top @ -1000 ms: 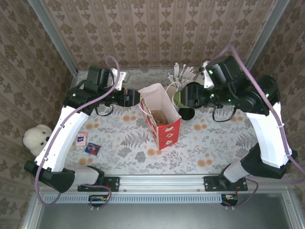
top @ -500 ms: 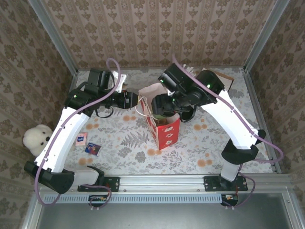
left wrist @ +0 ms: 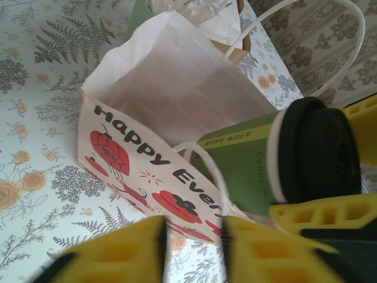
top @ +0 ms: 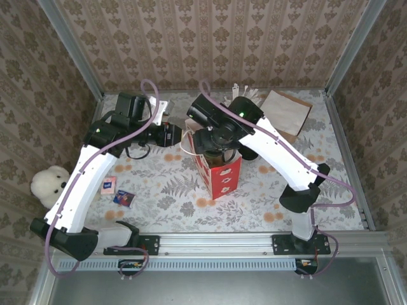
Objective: Pack the takeout coffee
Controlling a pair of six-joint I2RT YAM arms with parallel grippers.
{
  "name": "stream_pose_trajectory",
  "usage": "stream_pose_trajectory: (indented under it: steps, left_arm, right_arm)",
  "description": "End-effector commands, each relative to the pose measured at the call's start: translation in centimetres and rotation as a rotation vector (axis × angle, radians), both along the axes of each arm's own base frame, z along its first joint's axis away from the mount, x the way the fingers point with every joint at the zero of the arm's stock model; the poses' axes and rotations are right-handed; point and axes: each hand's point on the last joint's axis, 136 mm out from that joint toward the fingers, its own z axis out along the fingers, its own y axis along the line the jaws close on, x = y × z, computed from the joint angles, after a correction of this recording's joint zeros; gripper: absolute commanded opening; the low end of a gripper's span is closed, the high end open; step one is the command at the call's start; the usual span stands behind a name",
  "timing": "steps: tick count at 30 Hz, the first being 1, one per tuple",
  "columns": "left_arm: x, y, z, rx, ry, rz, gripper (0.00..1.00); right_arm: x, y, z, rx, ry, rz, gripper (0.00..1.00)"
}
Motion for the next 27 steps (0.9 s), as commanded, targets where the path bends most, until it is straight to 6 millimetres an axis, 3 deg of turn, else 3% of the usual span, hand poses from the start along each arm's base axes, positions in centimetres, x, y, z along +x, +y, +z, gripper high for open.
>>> stream_pose_trajectory:
  steps: [1,4,10,17,21,24,27]
  left_arm:
    - [-1.3,0.2,0.6,-0.027,0.003,-0.016,0.64]
    - [-2.0,0.4,1.0,-0.069,-0.009,-0.026,0.71]
    - [-3.3,-1.6,1.5,-0.195,0.042,-0.136,0.81]
    - [-2.3,-0.3,2.0,-0.247,0.029,-0.07,0.92]
    - [-3.3,0.0,1.7,-0.27,0.036,-0.097,0.95]
    - [-2.1,1.7,-0.3,-0.176,0.031,0.009,1.0]
    - [0.4,3.4,-2.6,-0.091,0.082,0.112,0.96]
  right_arm:
    - [-0.3,-0.7,-0.4,-0.053,0.015,0.011,0.65]
    - [-0.3,-0.4,-0.8,-0.048,0.025,0.023,0.65]
    - [-0.4,0.0,-1.7,-0.042,0.054,0.04,0.65]
    - [-0.6,-0.2,-2.4,-0.039,0.076,0.043,0.65]
    - [-0.9,0.8,-2.7,-0.013,0.103,0.088,0.65]
    - [-1.1,1.4,-3.1,-0.011,0.119,0.137,0.64]
    - [-1.3,1.4,-3.5,-0.035,0.131,0.201,0.63]
